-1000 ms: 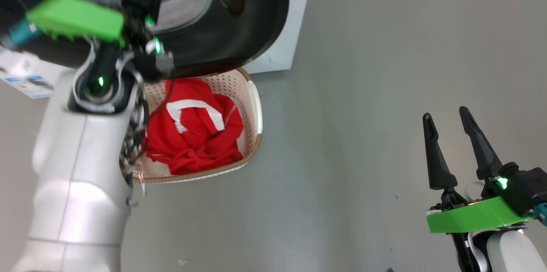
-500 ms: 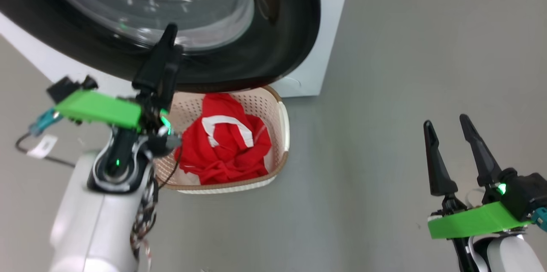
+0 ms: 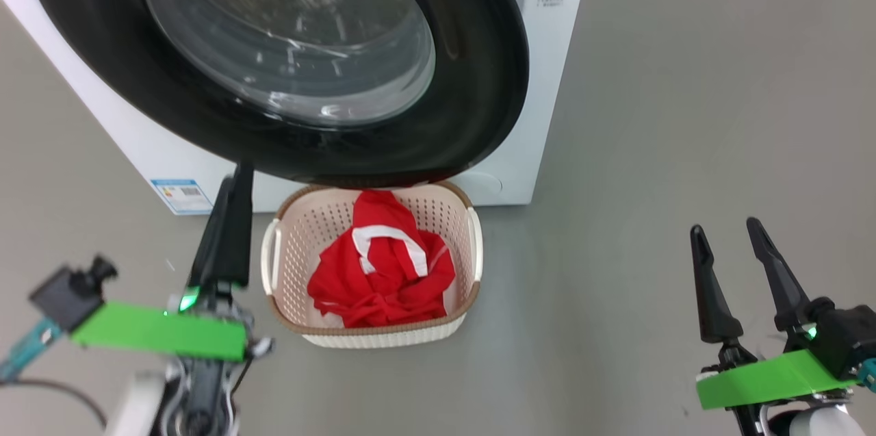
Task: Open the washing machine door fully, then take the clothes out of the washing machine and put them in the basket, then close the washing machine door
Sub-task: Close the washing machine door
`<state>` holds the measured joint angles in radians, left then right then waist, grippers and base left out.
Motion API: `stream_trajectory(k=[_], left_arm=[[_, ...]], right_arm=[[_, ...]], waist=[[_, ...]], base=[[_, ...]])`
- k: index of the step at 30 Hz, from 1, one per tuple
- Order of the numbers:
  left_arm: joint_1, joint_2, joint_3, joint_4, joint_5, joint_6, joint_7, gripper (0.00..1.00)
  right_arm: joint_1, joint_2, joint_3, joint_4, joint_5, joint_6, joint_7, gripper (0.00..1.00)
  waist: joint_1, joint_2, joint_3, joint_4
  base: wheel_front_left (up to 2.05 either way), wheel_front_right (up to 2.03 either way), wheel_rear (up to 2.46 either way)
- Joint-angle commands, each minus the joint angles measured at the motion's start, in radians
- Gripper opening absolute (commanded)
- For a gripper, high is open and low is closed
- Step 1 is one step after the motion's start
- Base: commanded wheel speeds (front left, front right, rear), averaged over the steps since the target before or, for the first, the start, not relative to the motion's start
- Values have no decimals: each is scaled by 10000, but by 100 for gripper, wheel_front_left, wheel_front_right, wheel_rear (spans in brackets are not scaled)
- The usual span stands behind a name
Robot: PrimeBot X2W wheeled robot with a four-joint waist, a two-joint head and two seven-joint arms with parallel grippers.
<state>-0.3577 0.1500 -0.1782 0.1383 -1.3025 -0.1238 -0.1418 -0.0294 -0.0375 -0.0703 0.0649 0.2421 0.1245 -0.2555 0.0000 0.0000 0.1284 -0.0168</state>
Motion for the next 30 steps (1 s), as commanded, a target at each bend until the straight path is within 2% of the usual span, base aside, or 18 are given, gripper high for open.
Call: stream_trajectory(k=[1, 6, 10, 12, 16, 19, 24, 30], left_arm=[[219, 397, 215, -461, 652, 28, -422, 100], [1103, 608, 117, -1064, 2742, 433, -1067, 100], [1633, 596, 259, -1526, 4208, 691, -1177, 100], [1841, 417, 490, -1786, 4826, 831, -1190, 100], [2251, 225, 827, -2288, 6659, 1037, -1196, 100], [2619, 193, 775, -2477, 8450, 1205, -1197, 100], [2890, 85, 710, -2355, 9725, 1307, -1198, 100], [3161, -15, 752, -2075, 10519, 1245, -1199, 100]], right_arm=[[25, -127, 159, -210, 48, 62, -63, 100], [284, -127, 98, -230, 21, 62, -63, 100], [395, -127, 120, -323, -142, 62, -63, 100], [434, -127, 128, -394, -308, 62, -63, 100], [514, -127, 119, -481, -489, 62, -63, 100], [603, -127, 95, -524, -584, 62, -63, 100], [704, -127, 94, -541, -685, 62, -63, 100], [828, -127, 52, -508, -747, 62, -63, 100]], waist=[[0, 0, -293, 78], [0, 0, -592, 157], [0, 0, -733, 192], [0, 0, -778, 210], [0, 0, -841, 239], [0, 0, -903, 256], [0, 0, -968, 229], [0, 0, -1105, 171]], base=[[0, 0, 0], [0, 0, 0], [0, 0, 0], [0, 0, 0], [0, 0, 0], [0, 0, 0], [0, 0, 0], [0, 0, 0]])
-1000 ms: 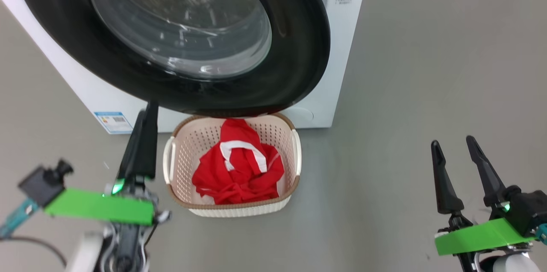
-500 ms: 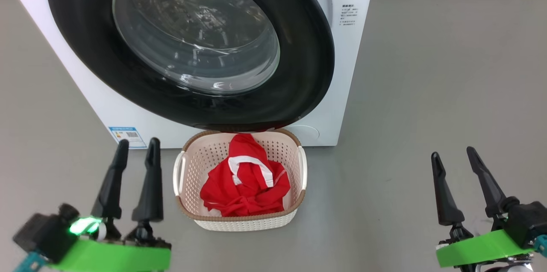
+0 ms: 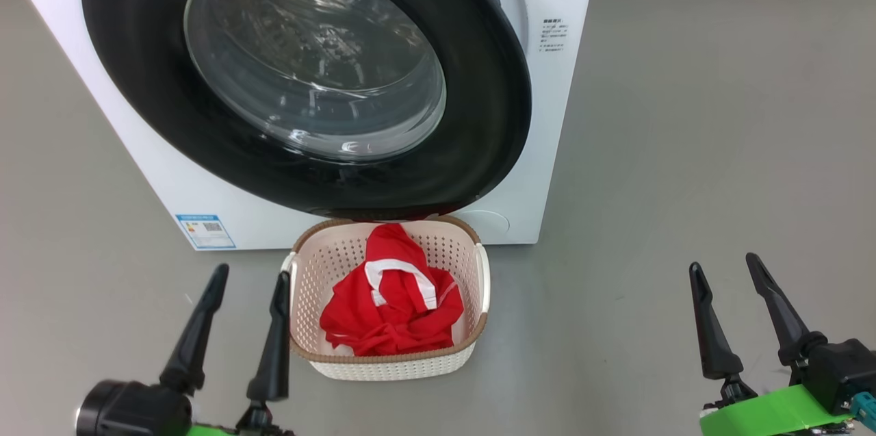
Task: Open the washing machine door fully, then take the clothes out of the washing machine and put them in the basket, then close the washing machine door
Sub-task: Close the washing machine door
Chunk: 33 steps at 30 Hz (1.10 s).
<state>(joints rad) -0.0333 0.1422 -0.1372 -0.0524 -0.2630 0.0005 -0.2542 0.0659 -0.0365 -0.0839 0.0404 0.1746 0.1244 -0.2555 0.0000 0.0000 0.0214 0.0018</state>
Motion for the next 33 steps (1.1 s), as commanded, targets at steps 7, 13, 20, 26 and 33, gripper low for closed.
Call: stream_trajectory(k=[7, 13, 20, 26, 33], left_arm=[[208, -112, 374, 30, 539, -30, -75, 100], [382, -242, 543, 431, 556, -17, -75, 100], [314, -276, 705, 863, 514, -211, -76, 100], [247, -347, 768, 1020, 564, -346, -76, 100], [180, -461, 726, 904, 652, -447, -76, 100]], right_arm=[[13, -137, 173, -263, -178, 63, -63, 100], [78, -137, 145, -276, -242, 63, -63, 100], [94, -137, 160, -288, -268, 63, -63, 100], [113, -137, 141, -303, -240, 63, -63, 100], [72, -137, 291, 50, -72, 63, -63, 0]], waist=[[0, 0, -171, -34], [0, 0, -235, -23], [0, 0, -251, 40], [0, 0, -251, 122], [0, 0, -170, 372]], base=[[0, 0, 0], [0, 0, 0], [0, 0, 0], [0, 0, 0], [0, 0, 0]])
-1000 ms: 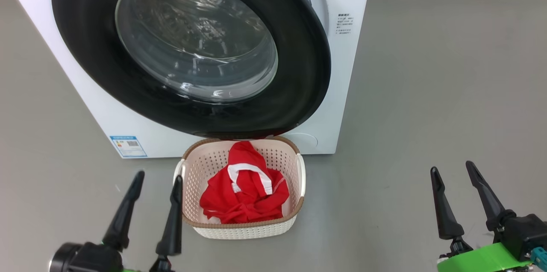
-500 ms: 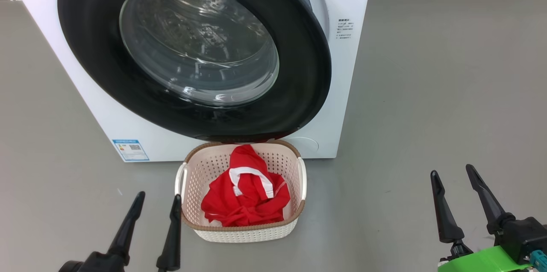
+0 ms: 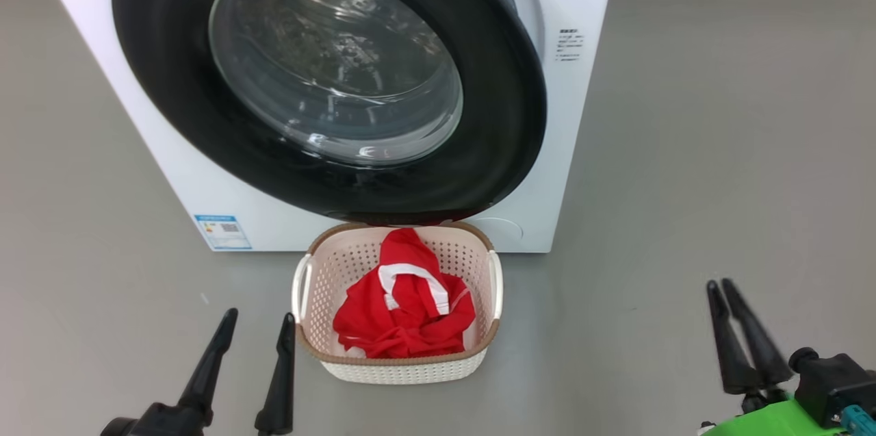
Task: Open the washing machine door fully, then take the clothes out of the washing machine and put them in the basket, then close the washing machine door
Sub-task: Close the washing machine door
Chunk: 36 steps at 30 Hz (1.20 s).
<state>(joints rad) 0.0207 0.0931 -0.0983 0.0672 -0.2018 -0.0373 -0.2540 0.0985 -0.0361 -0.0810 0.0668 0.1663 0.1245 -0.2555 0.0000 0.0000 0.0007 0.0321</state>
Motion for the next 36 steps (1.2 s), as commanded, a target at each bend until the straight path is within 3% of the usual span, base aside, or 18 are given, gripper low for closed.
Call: stream_trajectory(k=[1, 18, 36], left_arm=[[-385, -4, 337, -343, -2, -85, -78, 100], [-1069, -262, -315, -995, -20, -166, -78, 100], [-1821, -333, -677, -1354, 26, -296, -78, 100]], right_arm=[[-302, -141, 306, -142, 21, 62, -63, 0], [-2966, -141, 1462, 1886, -679, 62, -63, 0], [-6876, -141, 1040, 4528, -1299, 62, -63, 0]], waist=[[0, 0, 65, 125], [0, 0, 863, 1091], [0, 0, 2199, 1736]], base=[[0, 0, 0], [0, 0, 0], [0, 0, 0]])
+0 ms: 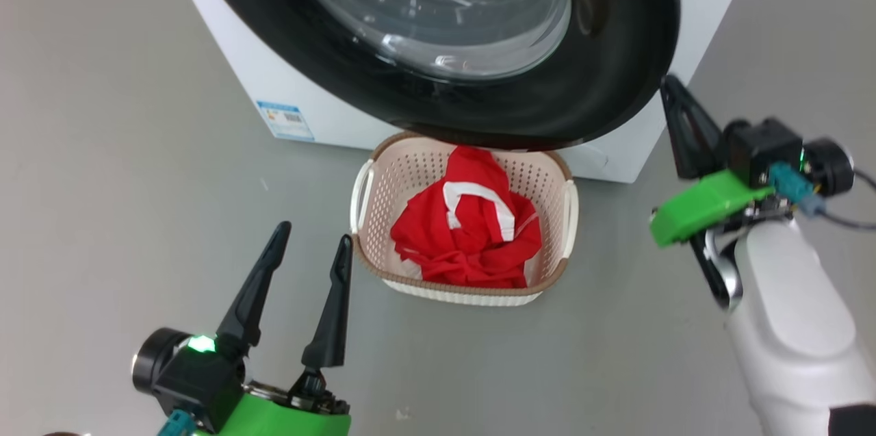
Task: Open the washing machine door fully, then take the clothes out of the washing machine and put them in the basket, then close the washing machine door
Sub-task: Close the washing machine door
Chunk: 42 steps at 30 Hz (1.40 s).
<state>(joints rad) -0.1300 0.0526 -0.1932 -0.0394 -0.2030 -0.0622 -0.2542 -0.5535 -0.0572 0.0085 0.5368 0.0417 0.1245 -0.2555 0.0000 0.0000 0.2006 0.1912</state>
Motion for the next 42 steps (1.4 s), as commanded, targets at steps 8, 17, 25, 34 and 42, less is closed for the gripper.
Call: stream_trajectory(k=[8, 17, 25, 34, 42], left_arm=[[-554, 54, 169, -221, 64, -107, -76, 100], [-779, 38, 111, -184, 46, -194, -76, 100], [-870, 23, 109, -210, 9, -232, -76, 100], [-1052, 0, 15, -207, -81, -253, -76, 100], [-1130, -12, -44, -213, -123, -251, -76, 100]], right_arm=[[-1691, 70, -353, 568, -112, 62, -63, 0], [-2601, 70, -834, 1134, -392, 62, -63, 0], [-3020, 70, -1189, 1355, -740, 62, -63, 0], [-3680, -1, -1572, 1749, -1364, 62, -63, 0], [-4254, -276, -1907, 2154, -1687, 62, -63, 0]], waist=[[0, 0, 736, 344], [0, 0, 1104, 530], [0, 0, 1295, 653], [0, 0, 1560, 951], [0, 0, 1724, 1207]], base=[[0, 0, 0], [0, 0, 0], [0, 0, 0], [0, 0, 0], [0, 0, 0]])
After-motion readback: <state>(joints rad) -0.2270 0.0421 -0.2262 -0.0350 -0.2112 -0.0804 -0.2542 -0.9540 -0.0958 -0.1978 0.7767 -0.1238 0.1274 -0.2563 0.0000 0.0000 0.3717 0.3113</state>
